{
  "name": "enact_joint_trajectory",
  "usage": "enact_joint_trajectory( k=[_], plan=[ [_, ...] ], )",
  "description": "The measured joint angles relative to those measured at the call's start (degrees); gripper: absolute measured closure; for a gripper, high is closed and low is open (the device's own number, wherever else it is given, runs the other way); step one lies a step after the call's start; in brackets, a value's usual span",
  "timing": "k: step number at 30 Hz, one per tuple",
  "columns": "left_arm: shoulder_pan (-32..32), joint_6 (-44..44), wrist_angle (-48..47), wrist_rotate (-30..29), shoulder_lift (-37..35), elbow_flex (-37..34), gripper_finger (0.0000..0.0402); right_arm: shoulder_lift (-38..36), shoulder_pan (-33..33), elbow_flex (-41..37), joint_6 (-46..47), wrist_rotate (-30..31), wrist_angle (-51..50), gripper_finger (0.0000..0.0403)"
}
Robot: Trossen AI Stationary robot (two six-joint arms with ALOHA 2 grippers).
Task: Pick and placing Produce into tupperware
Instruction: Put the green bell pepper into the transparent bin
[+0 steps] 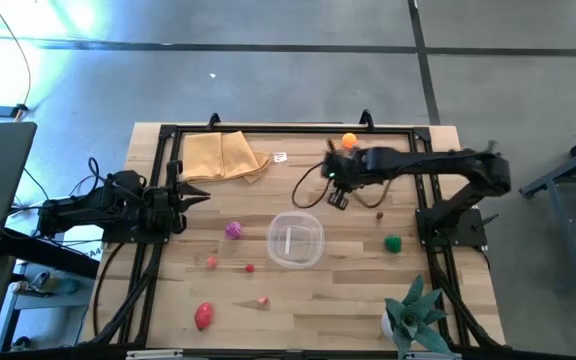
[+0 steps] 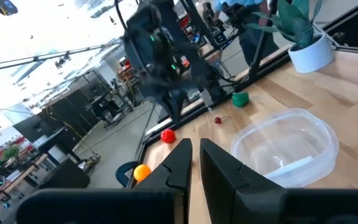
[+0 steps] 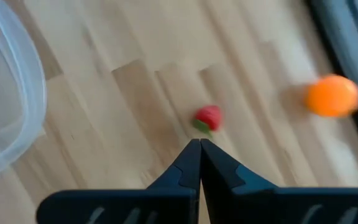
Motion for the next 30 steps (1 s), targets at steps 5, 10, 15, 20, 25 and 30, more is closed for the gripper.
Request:
enact_joint_trajectory(
  k=[5,10,15,20,25,30],
  plan=[
    [-0.02,-0.07,-0.30,0.00,0.00,0.00,0.0378,-11.76,-0.80,-0.41,15.21,1.57,-8.66,0.0402],
    [-0.02,-0.09,-0.91,0.01,0.00,0.00,0.0378,-21.91,-0.28,-0.44,33.43,-2.86,-16.87,0.0402],
    [-0.02,-0.09,-1.21,0.00,-0.02,0.00,0.0378,-28.28,2.80,-0.47,44.72,-5.69,-23.32,0.0402],
    [-0.02,0.36,-1.21,-0.26,-0.02,0.00,0.0378,-30.19,7.37,-0.47,51.68,-6.20,-29.22,0.0402],
    [-0.02,-0.08,-2.49,-0.13,-0.02,0.00,0.0378,-29.63,12.83,-0.51,55.76,-5.98,-32.37,0.0402],
    [-0.02,-1.19,-4.07,4.73,0.08,1.74,0.0378,-28.69,18.31,-0.51,58.53,-4.47,-32.41,0.0402]
  ],
)
